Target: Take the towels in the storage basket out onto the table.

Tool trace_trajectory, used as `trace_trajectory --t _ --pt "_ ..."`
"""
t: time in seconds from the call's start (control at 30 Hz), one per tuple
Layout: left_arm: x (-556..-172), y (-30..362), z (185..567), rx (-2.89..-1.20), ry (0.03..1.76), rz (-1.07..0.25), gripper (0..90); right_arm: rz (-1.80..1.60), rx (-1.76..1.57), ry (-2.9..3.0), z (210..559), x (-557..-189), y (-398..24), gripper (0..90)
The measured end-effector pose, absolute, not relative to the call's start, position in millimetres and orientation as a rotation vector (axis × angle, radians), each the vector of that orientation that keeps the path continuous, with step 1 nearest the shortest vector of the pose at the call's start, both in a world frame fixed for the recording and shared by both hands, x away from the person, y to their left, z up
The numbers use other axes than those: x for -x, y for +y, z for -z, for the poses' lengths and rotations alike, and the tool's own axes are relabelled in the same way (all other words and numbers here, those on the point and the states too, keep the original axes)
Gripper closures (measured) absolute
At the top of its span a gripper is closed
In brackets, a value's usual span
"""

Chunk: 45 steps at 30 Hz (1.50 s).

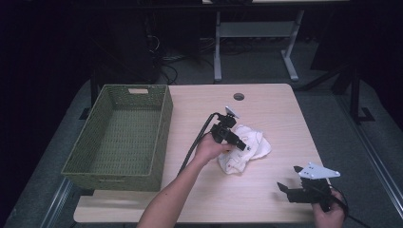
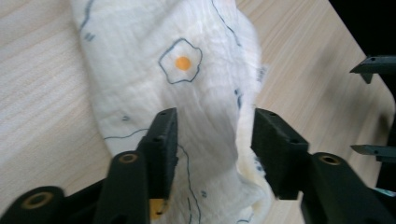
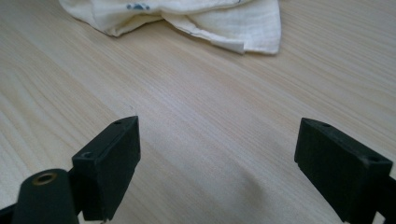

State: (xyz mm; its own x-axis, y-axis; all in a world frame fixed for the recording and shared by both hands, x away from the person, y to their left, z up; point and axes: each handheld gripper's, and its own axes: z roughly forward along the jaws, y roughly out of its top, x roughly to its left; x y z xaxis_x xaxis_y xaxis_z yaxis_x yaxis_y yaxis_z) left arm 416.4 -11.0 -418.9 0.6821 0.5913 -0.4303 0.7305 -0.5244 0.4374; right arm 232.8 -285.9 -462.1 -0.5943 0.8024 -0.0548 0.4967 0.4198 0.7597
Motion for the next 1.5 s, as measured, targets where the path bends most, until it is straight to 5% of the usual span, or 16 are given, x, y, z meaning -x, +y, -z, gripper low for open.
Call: trace_trajectory --t 1.1,1.5 --pt "-382 41 391 -2.179 0.883 0.189 24.1 -0.998 -1.133 2.243 461 -238 -291 14.0" --pt "-357 61 389 -2.178 0.842 0.165 22.8 -0.968 -1.146 2.24 463 -241 -294 14.0"
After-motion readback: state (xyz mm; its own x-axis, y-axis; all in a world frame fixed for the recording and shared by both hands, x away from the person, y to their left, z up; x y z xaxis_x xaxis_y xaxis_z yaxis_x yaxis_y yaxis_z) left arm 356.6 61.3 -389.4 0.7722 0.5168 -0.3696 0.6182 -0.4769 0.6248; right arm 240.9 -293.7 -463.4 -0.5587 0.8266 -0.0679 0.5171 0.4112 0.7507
